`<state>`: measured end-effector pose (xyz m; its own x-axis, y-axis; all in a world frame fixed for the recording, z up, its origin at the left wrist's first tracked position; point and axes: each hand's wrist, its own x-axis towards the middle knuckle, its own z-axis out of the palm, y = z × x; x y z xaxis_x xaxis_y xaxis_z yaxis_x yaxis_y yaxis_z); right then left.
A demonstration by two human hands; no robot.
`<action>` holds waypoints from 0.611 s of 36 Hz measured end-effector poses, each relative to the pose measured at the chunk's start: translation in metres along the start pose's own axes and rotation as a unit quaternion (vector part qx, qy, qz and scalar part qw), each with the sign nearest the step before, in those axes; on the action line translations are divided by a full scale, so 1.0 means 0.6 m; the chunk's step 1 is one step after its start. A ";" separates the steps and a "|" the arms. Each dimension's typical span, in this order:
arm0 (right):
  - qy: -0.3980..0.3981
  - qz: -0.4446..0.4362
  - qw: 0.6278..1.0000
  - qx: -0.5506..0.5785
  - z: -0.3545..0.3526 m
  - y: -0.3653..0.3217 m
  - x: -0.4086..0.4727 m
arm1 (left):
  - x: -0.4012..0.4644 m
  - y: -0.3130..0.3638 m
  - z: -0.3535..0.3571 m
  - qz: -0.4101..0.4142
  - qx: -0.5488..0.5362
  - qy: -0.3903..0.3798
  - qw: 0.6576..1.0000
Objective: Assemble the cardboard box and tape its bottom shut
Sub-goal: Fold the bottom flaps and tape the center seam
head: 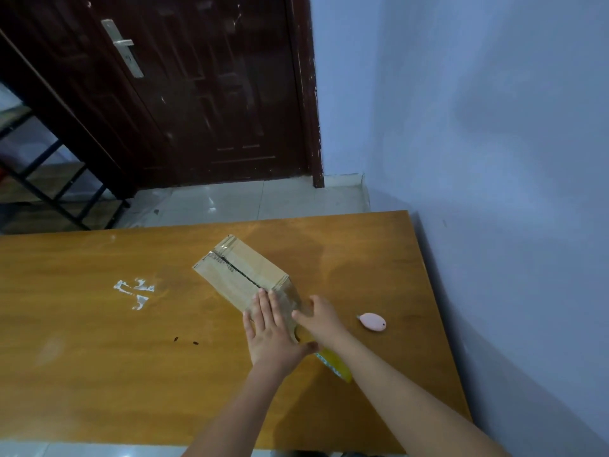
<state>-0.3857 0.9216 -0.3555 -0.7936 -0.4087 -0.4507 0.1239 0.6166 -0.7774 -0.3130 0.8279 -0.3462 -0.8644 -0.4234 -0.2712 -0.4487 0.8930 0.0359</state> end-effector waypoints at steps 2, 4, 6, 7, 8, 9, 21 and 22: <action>0.013 0.015 1.000 -0.014 0.016 0.010 0.003 | 0.002 -0.001 0.001 0.004 0.006 0.004 1.000; 0.038 0.023 0.995 -0.086 0.026 0.020 0.004 | 0.004 -0.003 0.005 0.015 0.001 0.024 1.000; 0.053 0.018 0.991 -0.122 0.030 0.028 0.006 | 0.005 -0.009 0.009 0.029 -0.006 0.043 0.999; 0.053 0.015 0.990 -0.133 0.030 0.030 0.007 | 0.007 -0.014 0.009 0.036 -0.008 0.050 0.998; 0.052 0.013 0.988 -0.142 0.030 0.030 0.007 | 0.010 -0.020 0.008 0.045 -0.006 0.057 0.997; 0.051 0.013 0.988 -0.144 0.030 0.031 0.007 | 0.015 -0.028 0.005 0.054 -0.002 0.065 0.996; 0.070 0.015 0.991 -0.109 0.032 0.038 0.003 | 0.114 -0.065 -0.050 0.107 0.024 0.105 0.988; 0.072 0.014 0.991 -0.111 0.032 0.039 0.003 | 0.119 -0.064 -0.049 0.106 0.029 0.101 0.989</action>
<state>-0.3728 0.9226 -0.3826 -0.8701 -0.2995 -0.3915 0.0259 0.7654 -0.6430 -0.3643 0.7588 -0.3385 -0.9681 -0.2419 -0.0649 -0.2434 0.9698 0.0153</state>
